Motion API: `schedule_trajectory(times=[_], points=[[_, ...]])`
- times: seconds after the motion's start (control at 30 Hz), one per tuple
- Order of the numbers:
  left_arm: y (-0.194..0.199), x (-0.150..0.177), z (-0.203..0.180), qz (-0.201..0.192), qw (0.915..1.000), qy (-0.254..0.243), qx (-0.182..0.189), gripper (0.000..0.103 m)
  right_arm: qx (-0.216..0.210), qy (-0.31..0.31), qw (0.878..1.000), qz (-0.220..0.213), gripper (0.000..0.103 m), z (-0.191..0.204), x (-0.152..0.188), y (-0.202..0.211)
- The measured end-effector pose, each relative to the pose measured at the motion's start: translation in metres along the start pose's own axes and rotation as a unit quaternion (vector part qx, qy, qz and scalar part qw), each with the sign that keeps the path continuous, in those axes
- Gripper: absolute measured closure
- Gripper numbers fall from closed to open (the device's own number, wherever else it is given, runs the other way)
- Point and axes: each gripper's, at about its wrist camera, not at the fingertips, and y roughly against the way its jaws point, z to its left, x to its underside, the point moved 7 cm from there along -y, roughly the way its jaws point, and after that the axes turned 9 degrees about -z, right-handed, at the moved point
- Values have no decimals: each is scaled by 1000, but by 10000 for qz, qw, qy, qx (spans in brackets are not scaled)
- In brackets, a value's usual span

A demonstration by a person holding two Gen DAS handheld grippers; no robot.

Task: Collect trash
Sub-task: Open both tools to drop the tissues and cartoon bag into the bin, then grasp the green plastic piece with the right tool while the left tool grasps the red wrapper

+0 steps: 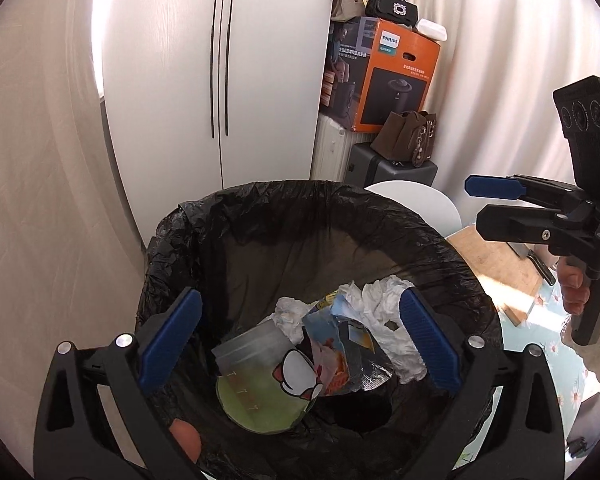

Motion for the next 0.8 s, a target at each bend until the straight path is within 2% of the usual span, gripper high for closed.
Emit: schedule_trajectory(times=[0.13, 0.2, 0.47, 0.63, 0.8], points=[[6, 3, 0, 42, 9997, -36, -218, 6, 190, 35, 9998, 33, 11, -5, 11, 13], [15, 4, -1, -45, 9988, -104, -471, 6, 172, 37, 9998, 68, 10, -3, 18, 20], [60, 17, 4, 35, 9967, 249, -775, 6, 88, 98, 9996, 249, 10, 14, 52, 47], [91, 41, 3, 142, 9938, 312, -1061, 6, -88, 222, 9991, 362, 10, 31, 76, 60], [110, 83, 3, 305, 9908, 588, -1184, 6, -283, 286, 9977, 544, 10, 47, 111, 66]])
